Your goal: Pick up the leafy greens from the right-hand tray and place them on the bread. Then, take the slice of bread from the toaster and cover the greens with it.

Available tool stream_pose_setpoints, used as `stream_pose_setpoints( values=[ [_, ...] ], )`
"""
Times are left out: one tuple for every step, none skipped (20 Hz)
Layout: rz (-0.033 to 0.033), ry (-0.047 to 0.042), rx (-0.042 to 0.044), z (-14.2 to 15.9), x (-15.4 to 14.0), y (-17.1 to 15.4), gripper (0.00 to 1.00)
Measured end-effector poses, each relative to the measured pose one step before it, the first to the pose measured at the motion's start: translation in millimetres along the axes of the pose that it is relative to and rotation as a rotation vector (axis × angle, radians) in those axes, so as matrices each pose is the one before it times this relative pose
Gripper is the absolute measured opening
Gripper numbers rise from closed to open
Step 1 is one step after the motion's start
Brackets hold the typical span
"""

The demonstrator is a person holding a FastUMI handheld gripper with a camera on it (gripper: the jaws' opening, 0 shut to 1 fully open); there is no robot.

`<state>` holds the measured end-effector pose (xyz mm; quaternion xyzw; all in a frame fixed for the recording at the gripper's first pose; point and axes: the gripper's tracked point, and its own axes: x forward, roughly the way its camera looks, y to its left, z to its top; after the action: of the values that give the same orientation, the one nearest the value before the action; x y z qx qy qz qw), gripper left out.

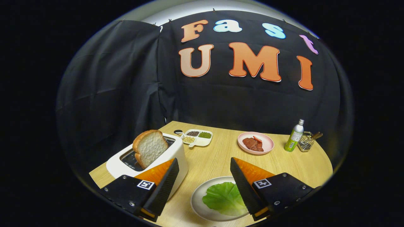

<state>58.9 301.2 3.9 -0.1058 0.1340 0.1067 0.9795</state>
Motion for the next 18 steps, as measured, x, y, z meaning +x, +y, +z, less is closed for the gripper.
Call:
stream_pose_setpoints(
  values=[
    [0.00087, -0.00145, -0.00313, 3.0, 1.14, 4.66, 0.98],
    [-0.0002, -0.00369, 0.00026, 3.81, 0.31, 4.61, 0.98],
    [0.00251, -0.00483, 0.00377, 4.08, 0.83, 5.73, 0.98],
    [0.00298, -0.00079, 0.00463, 3.53, 1.88, 5.7, 0.98],
    [-0.00011, 0.00317, 0.00532, 1.25, 0.77, 5.43, 0.98],
    [0.00081, 0.00557, 0.00187, 2.27, 0.67, 5.9, 0.98],
    [0.0005, -0.00002, 0.00062, 1.26, 0.94, 6.52, 0.98],
    [0.00117, -0.00564, -0.00071, 4.3, 1.41, 6.52, 0.98],
    [-0.00231, -0.00709, -0.00054, 2.93, 2.29, 5.97, 0.98],
    [-0.00404, -0.00537, -0.00113, 3.37, 2.29, 5.99, 0.98],
    [-0.0008, -0.0029, -0.00302, 0.95, 2.93, 6.19, 0.98],
    [0.00144, -0.00238, -0.00178, 1.93, 3.01, 7.92, 0.98],
    [-0.0007, -0.00198, -0.00496, 1.37, 2.07, 6.06, 0.98],
    [-0.00829, -0.0072, -0.0105, 2.81, 1.65, 4.11, 0.98],
    [-0.00927, -0.01488, -0.01063, 3.97, 1.45, 4.22, 0.98],
    [0.00017, -0.01349, -0.00689, 5.23, 1.83, 5.52, 0.98],
    [-0.00058, -0.00615, 0.00207, 1.9, 1.93, 4.86, 0.98],
    [0.0046, -0.00045, 0.00577, 1.65, 0.79, 5.86, 0.98]
  ],
)
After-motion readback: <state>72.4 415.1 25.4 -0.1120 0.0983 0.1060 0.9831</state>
